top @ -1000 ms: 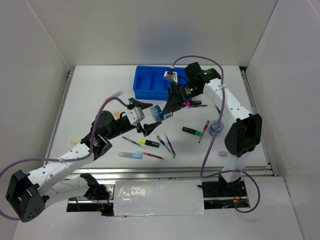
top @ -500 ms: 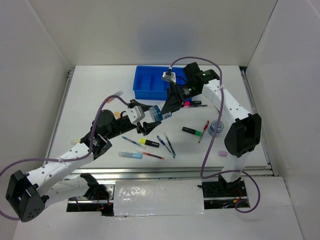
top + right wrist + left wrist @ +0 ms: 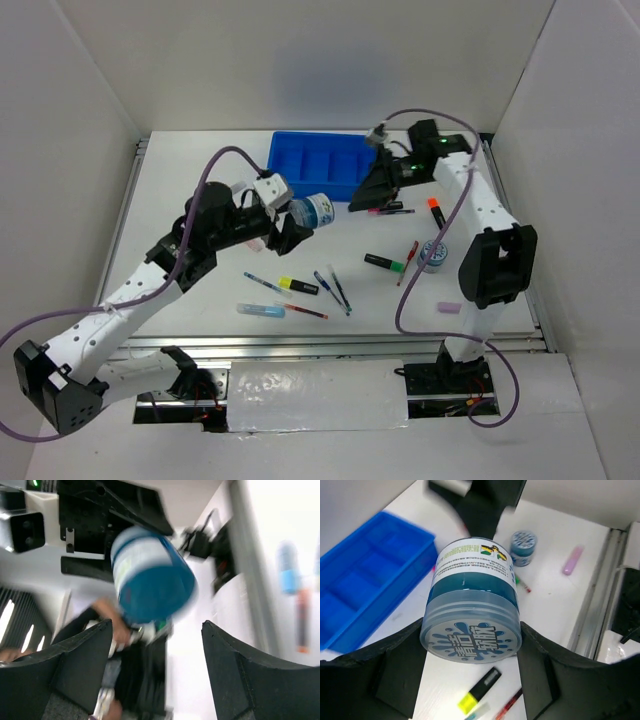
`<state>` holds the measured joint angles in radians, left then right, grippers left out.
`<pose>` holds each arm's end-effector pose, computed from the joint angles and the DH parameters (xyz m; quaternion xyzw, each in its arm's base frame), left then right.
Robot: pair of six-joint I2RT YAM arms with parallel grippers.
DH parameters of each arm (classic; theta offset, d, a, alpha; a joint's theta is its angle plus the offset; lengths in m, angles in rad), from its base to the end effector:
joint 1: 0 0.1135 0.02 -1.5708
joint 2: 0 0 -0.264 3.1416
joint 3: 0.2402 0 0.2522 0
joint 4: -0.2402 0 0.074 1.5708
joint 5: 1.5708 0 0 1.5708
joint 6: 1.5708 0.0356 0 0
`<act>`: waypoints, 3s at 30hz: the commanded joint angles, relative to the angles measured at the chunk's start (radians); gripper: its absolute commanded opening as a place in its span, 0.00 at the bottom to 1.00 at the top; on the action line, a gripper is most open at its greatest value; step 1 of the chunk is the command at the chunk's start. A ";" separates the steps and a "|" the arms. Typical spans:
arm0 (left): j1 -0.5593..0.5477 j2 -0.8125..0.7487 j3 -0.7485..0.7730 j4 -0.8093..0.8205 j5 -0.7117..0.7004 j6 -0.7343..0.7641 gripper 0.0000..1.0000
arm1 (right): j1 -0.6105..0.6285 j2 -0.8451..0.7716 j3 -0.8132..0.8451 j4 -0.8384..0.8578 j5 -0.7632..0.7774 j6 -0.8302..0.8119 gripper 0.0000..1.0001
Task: Sort the stationery into containers
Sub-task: Pick up the stationery from the corner of the board, then place the stationery in the storage box.
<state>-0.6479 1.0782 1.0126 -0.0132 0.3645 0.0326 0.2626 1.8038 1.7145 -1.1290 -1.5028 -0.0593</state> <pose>0.1920 -0.1613 0.3815 0.3570 0.6398 -0.3290 0.5958 0.3352 0.1269 0.3366 -0.2334 0.6909 0.6816 0.0593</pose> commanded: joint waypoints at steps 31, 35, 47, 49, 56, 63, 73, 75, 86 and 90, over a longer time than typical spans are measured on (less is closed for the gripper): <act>0.329 1.154 1.328 -0.657 -0.354 0.041 0.00 | -0.408 -0.159 -0.127 -0.061 0.262 -0.246 0.77; 0.324 1.161 1.282 -0.588 -0.360 0.043 0.00 | -0.405 -0.143 -0.130 -0.090 0.254 -0.270 0.76; 0.301 1.261 1.296 -0.513 -0.501 0.058 0.00 | -0.405 -0.123 -0.151 -0.143 0.240 -0.335 0.76; 0.298 1.266 1.287 -0.482 -0.527 0.056 0.00 | -0.405 -0.121 -0.158 -0.147 0.234 -0.341 0.76; 0.283 1.298 1.294 -0.427 -0.575 0.070 0.00 | -0.402 -0.113 -0.170 -0.179 0.227 -0.379 0.75; 0.266 1.339 1.301 -0.373 -0.627 0.089 0.05 | -0.405 -0.106 -0.168 -0.190 0.214 -0.384 0.75; 0.257 1.378 1.301 -0.344 -0.694 0.104 0.07 | -0.405 -0.101 -0.174 -0.226 0.199 -0.422 0.75; 0.258 1.379 1.299 -0.335 -0.700 0.107 0.11 | -0.405 -0.097 -0.174 -0.239 0.194 -0.436 0.75; 0.257 1.362 1.284 -0.252 -0.740 0.128 0.89 | -0.390 -0.075 -0.177 -0.305 0.171 -0.508 0.75; 0.257 1.358 1.282 -0.222 -0.751 0.145 0.99 | -0.381 -0.075 -0.181 -0.313 0.165 -0.516 0.75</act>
<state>-0.3885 2.4660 2.2810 -0.3256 -0.3523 0.1505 -0.1303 1.7260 1.5425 -1.3277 -1.3018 -0.5423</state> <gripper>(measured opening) 0.981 0.749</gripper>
